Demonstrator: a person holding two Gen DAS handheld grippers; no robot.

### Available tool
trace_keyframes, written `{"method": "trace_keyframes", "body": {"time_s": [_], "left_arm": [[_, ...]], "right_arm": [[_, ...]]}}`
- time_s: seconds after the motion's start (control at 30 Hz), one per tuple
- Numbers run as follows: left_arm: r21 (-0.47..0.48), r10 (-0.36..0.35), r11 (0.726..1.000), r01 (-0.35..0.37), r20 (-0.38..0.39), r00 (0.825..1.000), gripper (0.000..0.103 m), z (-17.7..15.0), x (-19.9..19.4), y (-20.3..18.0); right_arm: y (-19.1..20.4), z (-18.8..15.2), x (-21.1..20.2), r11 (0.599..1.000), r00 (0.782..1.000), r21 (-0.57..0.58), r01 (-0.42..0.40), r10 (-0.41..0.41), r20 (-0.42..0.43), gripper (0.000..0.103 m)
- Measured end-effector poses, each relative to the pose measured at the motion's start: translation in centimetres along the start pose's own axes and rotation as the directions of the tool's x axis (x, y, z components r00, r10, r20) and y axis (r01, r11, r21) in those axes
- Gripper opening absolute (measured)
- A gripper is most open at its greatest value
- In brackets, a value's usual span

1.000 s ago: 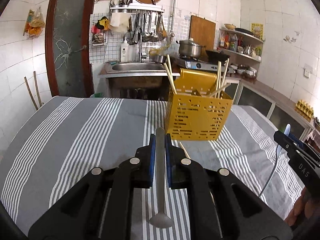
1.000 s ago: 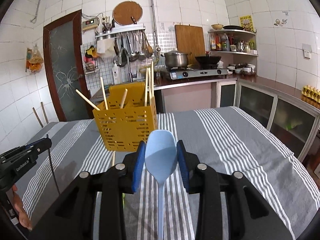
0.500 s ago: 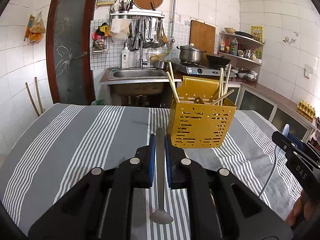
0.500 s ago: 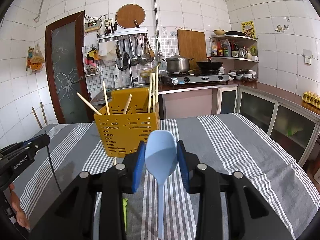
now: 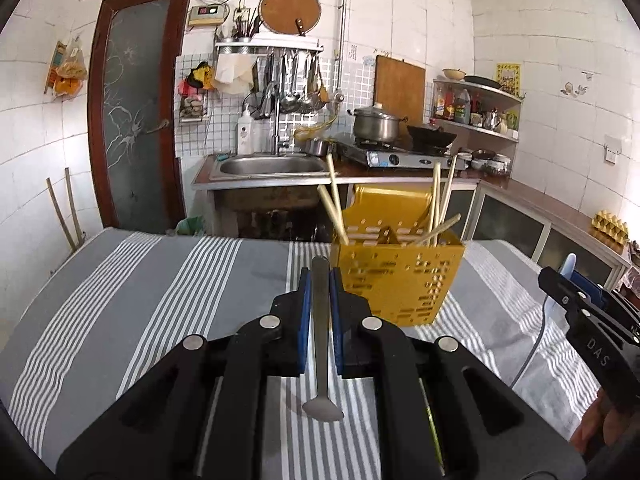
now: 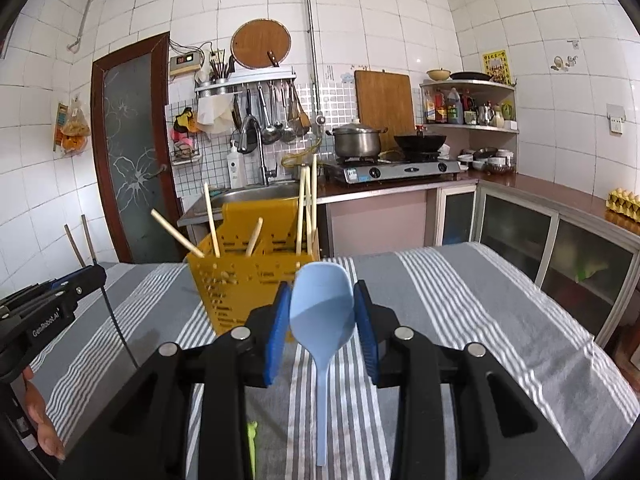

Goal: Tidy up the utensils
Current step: 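Lift both spoons and carry them over the yellow holder, then lower the spoons into the yellow holder and open both tools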

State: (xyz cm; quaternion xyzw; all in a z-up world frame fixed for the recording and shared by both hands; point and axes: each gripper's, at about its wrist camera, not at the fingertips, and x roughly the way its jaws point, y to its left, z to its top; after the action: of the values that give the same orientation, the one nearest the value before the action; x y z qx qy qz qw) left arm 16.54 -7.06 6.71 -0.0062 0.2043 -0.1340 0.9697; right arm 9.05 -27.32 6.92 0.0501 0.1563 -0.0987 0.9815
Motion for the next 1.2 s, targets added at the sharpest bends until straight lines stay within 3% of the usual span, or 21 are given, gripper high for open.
{"method": "trace_keyframes", "body": {"time_s": [0.23,0.5,0.7,0.87,1.2], "left_arm": [[-0.002,-0.044,0.999,0.044,0.043,0.998,0.008,4.1,0.5,-0.6],[-0.005,-0.093,0.995,0.095,0.176,0.980,0.008,11.2,-0.2,-1.7],[0.013,-0.092,0.996,0.091,0.210,0.973,0.008,14.9,2.5,-3.0],[0.016,-0.086,0.996,0.085,0.181,0.980,0.008,15.0,6.2,-3.2],[0.011,-0.067,0.998,0.066,0.048,0.997,0.008,10.4,13.2,-2.9]], "right_arm": [[-0.5,4.0,1.4,1.000,0.998,0.014,-0.004,0.003,0.055,0.032],[0.6,11.2,3.7,0.999,0.984,0.022,-0.035,0.030,0.174,0.032],[1.3,14.2,6.9,0.996,0.977,0.052,-0.073,0.061,0.202,0.032],[2.2,14.1,9.9,0.997,0.976,0.030,-0.069,0.061,0.207,0.032],[2.0,10.0,14.8,0.998,0.993,0.007,-0.065,0.064,0.096,0.032]]}}
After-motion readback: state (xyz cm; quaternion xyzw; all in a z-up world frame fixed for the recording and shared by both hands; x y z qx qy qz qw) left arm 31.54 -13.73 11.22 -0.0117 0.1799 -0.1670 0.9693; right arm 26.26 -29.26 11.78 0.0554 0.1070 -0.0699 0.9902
